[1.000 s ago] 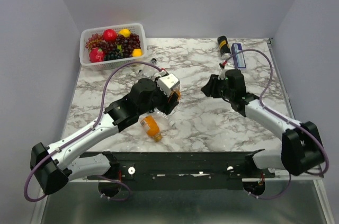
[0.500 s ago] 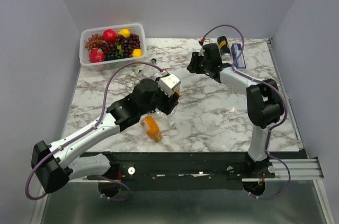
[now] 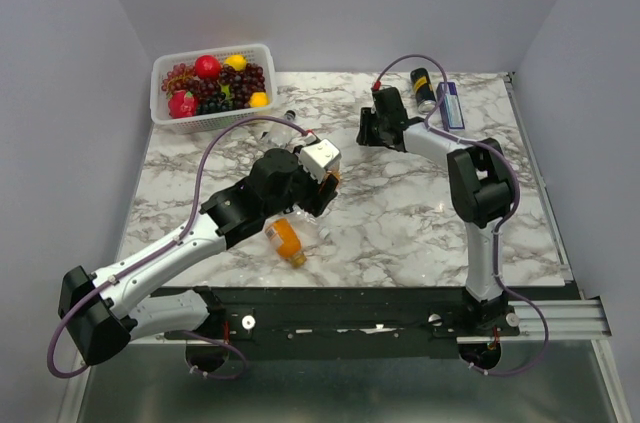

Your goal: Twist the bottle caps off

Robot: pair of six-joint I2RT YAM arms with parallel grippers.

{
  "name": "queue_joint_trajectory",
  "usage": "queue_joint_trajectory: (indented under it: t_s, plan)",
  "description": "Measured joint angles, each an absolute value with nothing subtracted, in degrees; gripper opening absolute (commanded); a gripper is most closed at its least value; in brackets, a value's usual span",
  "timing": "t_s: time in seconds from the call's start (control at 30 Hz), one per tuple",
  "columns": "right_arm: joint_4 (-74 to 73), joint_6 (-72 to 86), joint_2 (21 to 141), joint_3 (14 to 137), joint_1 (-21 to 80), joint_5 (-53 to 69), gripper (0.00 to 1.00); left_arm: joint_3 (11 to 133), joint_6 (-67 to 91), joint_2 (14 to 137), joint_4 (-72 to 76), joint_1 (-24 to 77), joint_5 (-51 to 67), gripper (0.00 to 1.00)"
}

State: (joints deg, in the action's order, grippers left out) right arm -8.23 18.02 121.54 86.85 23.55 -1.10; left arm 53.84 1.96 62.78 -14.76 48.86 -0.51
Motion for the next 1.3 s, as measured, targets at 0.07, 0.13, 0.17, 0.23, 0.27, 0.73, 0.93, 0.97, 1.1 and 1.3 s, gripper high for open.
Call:
queue_joint_trajectory:
  t_s: [0.07, 0.13, 0.17, 0.23, 0.27, 0.73, 0.93, 0.97, 1.1, 1.3]
  plan:
    - [-8.80, 18.20, 121.95, 86.96, 23.57, -1.87, 0.57, 53.84, 1.96, 62.65, -14.76, 48.86, -0.49, 0.43]
    - [-9.17, 18.46, 122.34, 87.07, 23.55, -2.39, 0.58, 53.84, 1.96, 62.54, -14.76, 48.86, -0.49, 0.44]
    - [-9.37, 18.55, 122.54, 87.09, 23.55, -2.63, 0.59, 53.84, 1.96, 62.52, -14.76, 48.86, -0.49, 0.44]
    - [-9.74, 18.59, 122.89, 87.11, 23.55, -3.01, 0.68, 53.84, 1.96, 62.52, -14.83, 48.86, -0.49, 0.44]
    - [-9.93, 18.76, 122.98, 87.11, 23.55, -3.20, 0.69, 53.84, 1.96, 62.52, -14.92, 48.86, -0.49, 0.44]
    - [-11.09, 18.61, 115.79, 85.23, 23.55, 1.08, 0.68, 53.84, 1.28, 62.54, -15.20, 48.86, -0.47, 0.44]
    - [-10.66, 18.37, 94.04, 77.23, 23.55, 11.31, 0.70, 53.84, 1.06, 63.26, -15.27, 48.88, 1.06, 0.44]
    - [-10.24, 18.41, 89.80, 75.37, 23.55, 13.19, 0.69, 53.84, 1.06, 63.44, -15.33, 48.88, 1.34, 0.44]
    - [-9.56, 18.68, 75.99, 68.66, 23.57, 21.08, 0.70, 53.84, 1.02, 63.96, -15.62, 48.88, 3.01, 0.45]
    - [-9.65, 19.53, 65.93, 61.71, 24.21, 34.52, 0.71, 53.84, -0.12, 64.03, -15.53, 48.88, 9.04, 0.46]
